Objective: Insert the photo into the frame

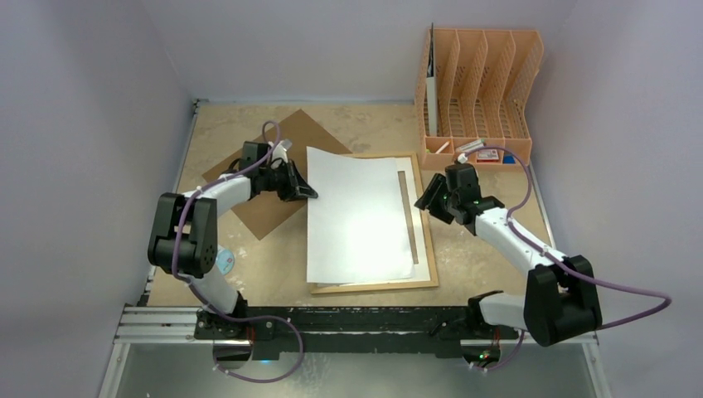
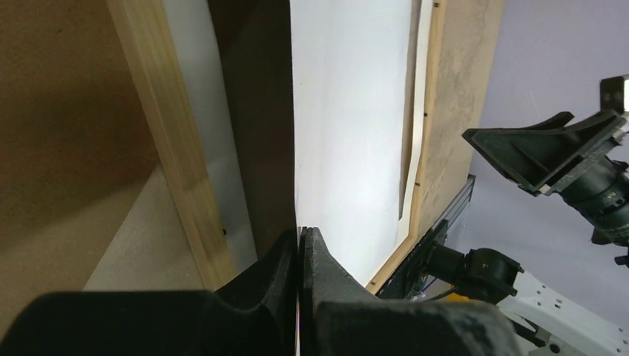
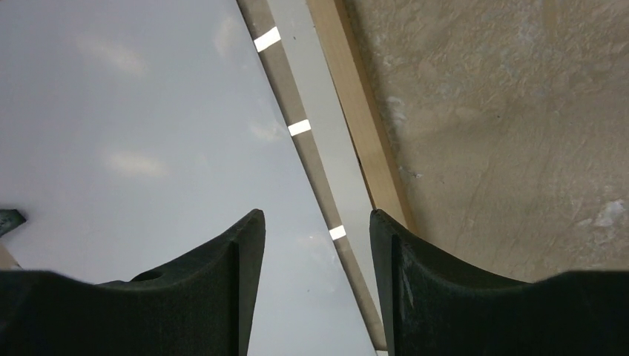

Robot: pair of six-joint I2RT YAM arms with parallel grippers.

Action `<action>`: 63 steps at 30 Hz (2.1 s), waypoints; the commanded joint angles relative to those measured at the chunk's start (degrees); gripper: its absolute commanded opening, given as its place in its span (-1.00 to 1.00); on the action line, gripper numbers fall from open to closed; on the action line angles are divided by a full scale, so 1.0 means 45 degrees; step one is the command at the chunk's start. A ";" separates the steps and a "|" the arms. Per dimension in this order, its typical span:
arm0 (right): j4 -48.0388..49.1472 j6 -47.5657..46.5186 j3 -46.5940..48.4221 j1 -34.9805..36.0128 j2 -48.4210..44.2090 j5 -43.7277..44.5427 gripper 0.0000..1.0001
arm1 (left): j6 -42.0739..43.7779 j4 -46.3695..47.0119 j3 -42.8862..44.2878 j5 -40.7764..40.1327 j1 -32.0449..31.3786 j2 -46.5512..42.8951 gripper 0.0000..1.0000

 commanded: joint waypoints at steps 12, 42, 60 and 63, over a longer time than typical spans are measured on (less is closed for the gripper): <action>0.0212 -0.0211 -0.0672 -0.0280 0.0021 0.0777 0.14 | -0.1875 0.4323 -0.0313 0.1636 -0.0579 0.0440 -1.00; 0.1230 -0.1857 -0.1023 -0.0335 0.2535 0.0376 -0.27 | -0.5469 0.8716 -0.1139 0.3325 -0.1752 -0.2408 -1.00; 0.0219 -0.1481 -0.0461 -0.0359 0.1817 0.1632 -0.05 | -0.6511 0.8871 -0.0346 0.3225 -0.1809 -0.1661 -1.00; -0.0148 -0.1281 -0.0352 -0.0362 0.1351 0.2167 0.07 | -0.5992 0.8589 -0.0496 0.3329 -0.1799 -0.1157 -1.00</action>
